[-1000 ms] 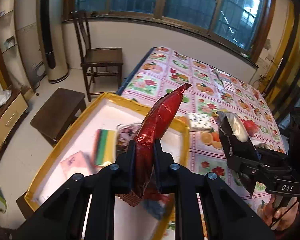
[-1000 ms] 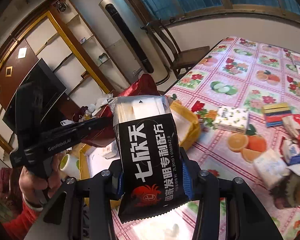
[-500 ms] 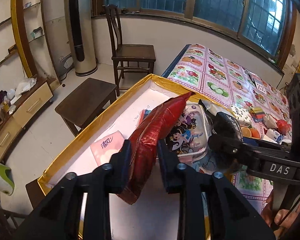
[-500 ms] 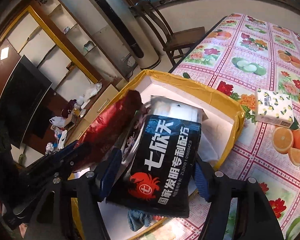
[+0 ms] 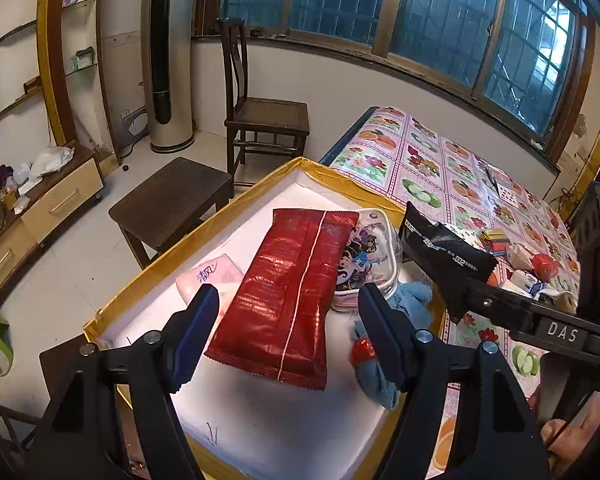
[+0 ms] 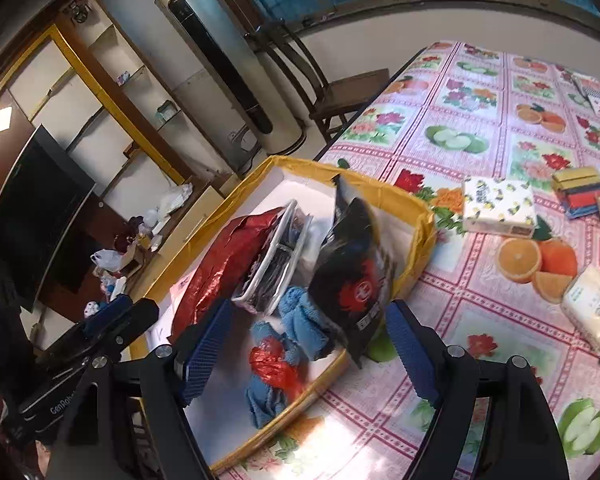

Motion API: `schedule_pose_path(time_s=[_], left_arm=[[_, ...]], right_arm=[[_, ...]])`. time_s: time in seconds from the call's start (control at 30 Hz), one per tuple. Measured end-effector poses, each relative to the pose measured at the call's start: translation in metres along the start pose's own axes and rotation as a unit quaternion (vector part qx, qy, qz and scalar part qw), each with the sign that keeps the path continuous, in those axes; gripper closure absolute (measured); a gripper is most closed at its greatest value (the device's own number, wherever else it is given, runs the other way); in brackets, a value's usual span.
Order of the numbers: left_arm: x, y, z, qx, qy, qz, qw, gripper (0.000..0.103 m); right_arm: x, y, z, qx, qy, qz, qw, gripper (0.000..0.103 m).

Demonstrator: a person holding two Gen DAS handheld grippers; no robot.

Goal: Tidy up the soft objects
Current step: 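Lay red bag in the box with left tool while right tool drops black packet there, then reach left tool to the yellow-print tissue pack while right tool reaches white wipe pack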

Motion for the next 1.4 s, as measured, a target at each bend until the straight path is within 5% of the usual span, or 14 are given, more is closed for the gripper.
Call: schedule_pose_path(time_s=[0.27,0.57,0.73,1.0,1.4], left_arm=[[0.014,0.003,0.015,-0.012,0.013,0.008,0.9998,0.031],[0.01,0.007,0.043,-0.016,0.055,-0.017,0.9982,0.03],[0.014,0.004,0.086,-0.043,0.09,-0.035,0.9944,0.03],[0.005,-0.007,0.162,-0.097,0.114,-0.079,0.9856,0.03],[-0.012,-0.015,0.204,-0.128,0.08,-0.072,0.986,0.03]], right_arm=[[-0.04,-0.004,-0.008,-0.043,-0.096,-0.013,0.994,0.022],[0.064,0.018,0.016,-0.008,-0.048,0.049,0.998,0.021],[0.121,0.013,0.052,0.015,0.002,0.039,0.999,0.019],[0.141,0.004,0.099,0.029,0.065,-0.033,0.997,0.019],[0.145,0.003,0.119,0.034,0.079,-0.035,0.996,0.019]])
Point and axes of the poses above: each gripper's, at about its wrist camera, not at the fingertips, and x roughly against the way its jaws point, z to its right, y to its underside, the point moved 3 cm from there along -x, roughly the way its jaws point, and after that the axes turned 11 degrees about -y, right-handed, at the moved point
